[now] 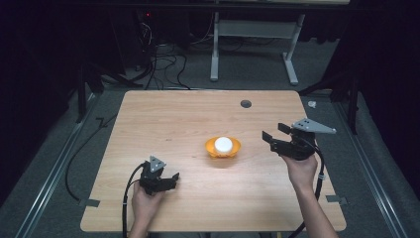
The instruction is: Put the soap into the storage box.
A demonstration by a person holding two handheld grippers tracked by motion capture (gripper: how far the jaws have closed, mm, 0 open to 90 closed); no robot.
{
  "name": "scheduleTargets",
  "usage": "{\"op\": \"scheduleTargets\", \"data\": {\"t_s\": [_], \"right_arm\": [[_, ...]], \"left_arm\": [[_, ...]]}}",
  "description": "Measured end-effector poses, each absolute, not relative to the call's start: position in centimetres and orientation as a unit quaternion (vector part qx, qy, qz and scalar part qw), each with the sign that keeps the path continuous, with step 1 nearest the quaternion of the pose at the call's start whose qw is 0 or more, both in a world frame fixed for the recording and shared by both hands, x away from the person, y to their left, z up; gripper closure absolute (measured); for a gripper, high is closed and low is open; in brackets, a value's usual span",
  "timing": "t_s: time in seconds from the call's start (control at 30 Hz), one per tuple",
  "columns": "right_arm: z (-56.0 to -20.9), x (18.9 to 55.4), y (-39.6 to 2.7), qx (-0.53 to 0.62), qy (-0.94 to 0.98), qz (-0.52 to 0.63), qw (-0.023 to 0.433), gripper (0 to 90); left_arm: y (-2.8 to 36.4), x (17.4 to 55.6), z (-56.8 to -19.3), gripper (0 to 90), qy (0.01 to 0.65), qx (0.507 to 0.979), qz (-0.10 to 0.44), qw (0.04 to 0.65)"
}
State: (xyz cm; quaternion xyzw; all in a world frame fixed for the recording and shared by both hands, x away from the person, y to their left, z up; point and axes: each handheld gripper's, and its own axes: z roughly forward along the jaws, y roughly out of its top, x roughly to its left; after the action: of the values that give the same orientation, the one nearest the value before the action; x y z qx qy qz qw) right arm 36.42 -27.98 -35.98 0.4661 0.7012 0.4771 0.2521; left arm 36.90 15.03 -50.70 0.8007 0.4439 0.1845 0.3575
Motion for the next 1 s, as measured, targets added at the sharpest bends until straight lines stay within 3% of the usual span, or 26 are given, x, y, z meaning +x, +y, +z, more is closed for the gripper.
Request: {"op": "scheduleTargets", "data": {"t_s": [1.0], "right_arm": [[-38.2,33.6,-32.5,0.51,0.668,0.474,0.262,30.9]], "left_arm": [[15.0,36.9,-50.7,22.4,0.444,0.801,0.185,0.358]]}}
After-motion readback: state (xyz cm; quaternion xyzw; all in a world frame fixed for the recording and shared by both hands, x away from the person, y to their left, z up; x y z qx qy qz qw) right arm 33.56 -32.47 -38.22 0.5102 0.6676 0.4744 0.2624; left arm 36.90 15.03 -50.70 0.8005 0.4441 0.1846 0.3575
